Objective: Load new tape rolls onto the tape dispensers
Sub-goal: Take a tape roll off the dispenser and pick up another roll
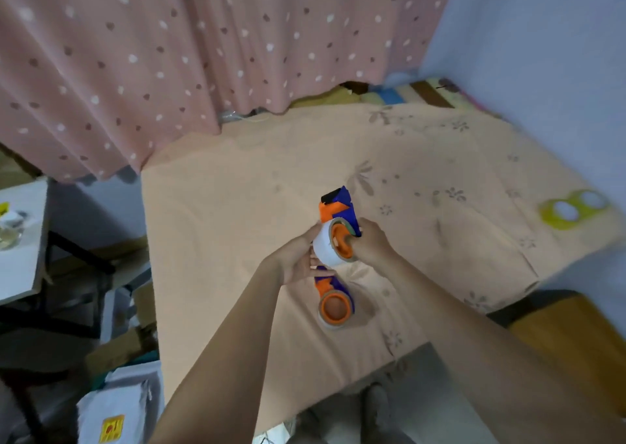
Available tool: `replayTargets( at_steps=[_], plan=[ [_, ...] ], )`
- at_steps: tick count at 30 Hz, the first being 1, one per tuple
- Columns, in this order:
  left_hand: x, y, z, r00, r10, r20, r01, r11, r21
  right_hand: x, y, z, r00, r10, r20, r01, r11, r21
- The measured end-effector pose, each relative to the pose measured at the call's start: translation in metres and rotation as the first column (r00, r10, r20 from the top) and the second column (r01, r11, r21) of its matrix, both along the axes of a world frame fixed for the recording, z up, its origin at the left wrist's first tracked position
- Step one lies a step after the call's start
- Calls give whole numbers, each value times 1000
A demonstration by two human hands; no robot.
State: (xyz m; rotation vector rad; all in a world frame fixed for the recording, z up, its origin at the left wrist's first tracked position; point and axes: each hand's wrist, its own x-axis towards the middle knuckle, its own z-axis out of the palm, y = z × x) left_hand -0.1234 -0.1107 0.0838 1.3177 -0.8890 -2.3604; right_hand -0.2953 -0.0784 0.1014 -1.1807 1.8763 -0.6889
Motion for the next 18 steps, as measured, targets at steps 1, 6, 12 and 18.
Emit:
replayTargets(
  at_steps=[1, 6, 12, 18],
  plan=[
    [-16, 2, 7, 1000, -16, -15, 16, 1000, -11, -14, 4, 7, 1000, -28, 4, 28, 1000, -4],
    [-102, 14, 33, 999, -41, -32, 39, 998, -59, -92, 24, 29, 989, -120, 82, 121, 993, -14],
    [-216, 40, 54, 995, -12, -94, 5, 997, -73, -203, 56, 44, 968, -231, 100, 236, 971, -47],
    [-320, 60, 60, 985, -49, -168, 33, 995, -96, -303, 87, 57, 954, -255, 160, 273, 956, -104]
  ],
)
